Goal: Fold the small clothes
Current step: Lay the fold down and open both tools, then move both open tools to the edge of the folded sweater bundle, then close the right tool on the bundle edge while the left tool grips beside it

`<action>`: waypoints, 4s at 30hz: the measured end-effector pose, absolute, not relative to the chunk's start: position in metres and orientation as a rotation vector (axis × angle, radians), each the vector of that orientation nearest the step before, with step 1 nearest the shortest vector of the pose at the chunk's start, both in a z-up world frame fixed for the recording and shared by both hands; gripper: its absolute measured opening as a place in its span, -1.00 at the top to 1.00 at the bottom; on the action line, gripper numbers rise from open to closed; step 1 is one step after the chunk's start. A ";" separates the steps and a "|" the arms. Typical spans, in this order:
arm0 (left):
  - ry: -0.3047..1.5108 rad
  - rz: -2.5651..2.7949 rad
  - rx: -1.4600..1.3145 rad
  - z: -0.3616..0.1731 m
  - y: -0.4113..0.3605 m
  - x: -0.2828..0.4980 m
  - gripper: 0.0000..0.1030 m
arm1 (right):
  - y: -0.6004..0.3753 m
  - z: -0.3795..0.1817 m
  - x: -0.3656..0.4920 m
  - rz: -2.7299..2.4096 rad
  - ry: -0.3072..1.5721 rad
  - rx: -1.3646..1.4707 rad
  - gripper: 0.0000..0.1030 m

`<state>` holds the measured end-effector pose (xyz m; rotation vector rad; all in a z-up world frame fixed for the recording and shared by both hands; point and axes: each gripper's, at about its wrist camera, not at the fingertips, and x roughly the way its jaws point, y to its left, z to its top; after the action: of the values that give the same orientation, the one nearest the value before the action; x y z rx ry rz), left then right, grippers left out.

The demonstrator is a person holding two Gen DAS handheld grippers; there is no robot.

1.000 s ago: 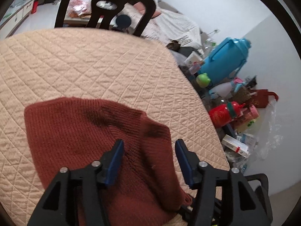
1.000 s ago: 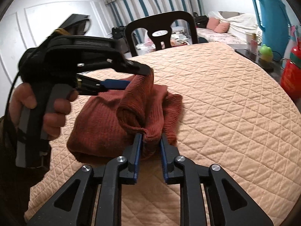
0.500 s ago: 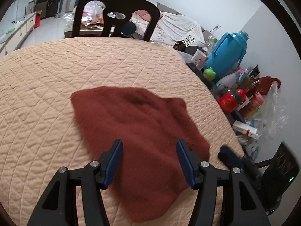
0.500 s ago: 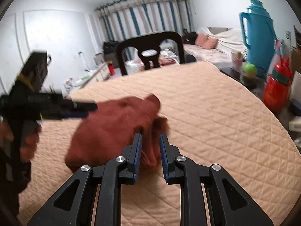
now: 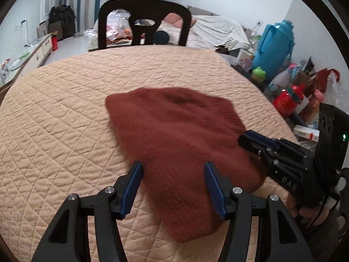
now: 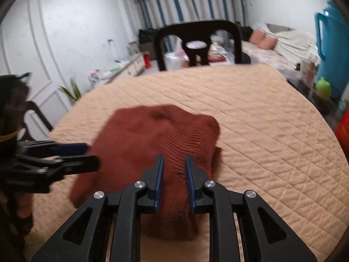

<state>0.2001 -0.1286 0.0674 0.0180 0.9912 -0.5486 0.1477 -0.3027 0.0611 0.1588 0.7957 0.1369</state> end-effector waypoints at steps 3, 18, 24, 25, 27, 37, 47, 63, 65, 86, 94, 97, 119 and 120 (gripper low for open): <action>1.014 -0.542 0.015 0.056 -0.127 0.200 -0.19 | -0.311 0.053 0.149 0.129 0.816 0.183 0.61; 0.900 -0.514 0.072 0.063 -0.123 0.172 -0.21 | -0.294 0.075 0.127 0.080 0.704 0.083 0.61; 0.802 -0.480 0.086 0.076 -0.122 0.154 -0.21 | -0.282 0.086 0.108 0.183 0.680 0.081 0.61; 0.798 -0.476 0.088 0.075 -0.122 0.153 -0.21 | -0.280 0.085 0.107 0.192 0.693 0.073 0.61; 0.829 -0.472 0.082 0.069 -0.125 0.152 -0.21 | -0.277 0.078 0.107 0.190 0.722 0.046 0.61; 0.887 -0.464 0.113 0.042 -0.130 0.149 -0.21 | -0.283 0.058 0.112 0.158 0.801 0.019 0.61; 0.888 -0.466 0.110 0.039 -0.129 0.149 -0.29 | -0.282 0.053 0.113 0.157 0.805 0.013 0.61; 0.800 -0.485 0.095 0.070 -0.134 0.155 -0.56 | -0.288 0.079 0.116 0.160 0.720 0.048 0.05; 0.800 -0.475 0.083 0.071 -0.137 0.167 -0.56 | -0.288 0.079 0.123 0.159 0.726 0.055 -0.12; 0.985 -0.571 -0.204 0.048 -0.104 0.220 -0.71 | -0.348 0.047 0.159 0.263 0.905 0.416 -0.23; 1.066 -0.616 -0.295 0.032 -0.103 0.235 -0.73 | -0.360 0.026 0.179 0.327 0.980 0.581 -0.25; 1.089 -0.629 -0.326 0.027 -0.104 0.239 -0.73 | -0.361 0.027 0.183 0.352 0.973 0.600 -0.25; 1.109 -0.673 -0.418 0.020 -0.107 0.252 -0.70 | -0.362 0.022 0.194 0.448 0.969 0.670 -0.37; 1.106 -0.674 -0.413 0.020 -0.108 0.252 -0.70 | -0.361 0.023 0.193 0.444 0.968 0.660 -0.35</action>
<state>0.2518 -0.1078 0.0201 -0.4135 1.1055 -0.6735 0.1932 -0.3608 0.0226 0.6598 0.9683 0.4444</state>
